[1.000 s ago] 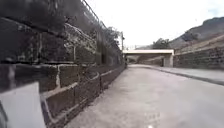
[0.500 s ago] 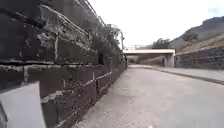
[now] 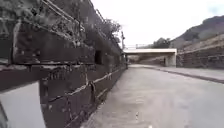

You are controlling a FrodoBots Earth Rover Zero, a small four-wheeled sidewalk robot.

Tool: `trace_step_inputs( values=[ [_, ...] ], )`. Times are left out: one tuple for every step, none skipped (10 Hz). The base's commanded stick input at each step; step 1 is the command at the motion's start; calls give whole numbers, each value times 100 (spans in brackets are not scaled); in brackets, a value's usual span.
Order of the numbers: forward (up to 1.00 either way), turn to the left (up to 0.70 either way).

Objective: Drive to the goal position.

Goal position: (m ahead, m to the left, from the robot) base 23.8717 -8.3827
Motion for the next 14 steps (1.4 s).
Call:
trace_step_inputs(
  values=[
    [70,0],
    [70,0],
    [70,0],
    [70,0],
    [70,0],
    [70,0],
    [70,0],
    [70,0],
    [70,0],
    [70,0],
    [70,0],
    [70,-4],
    [70,-14],
    [70,-23]
  ],
)
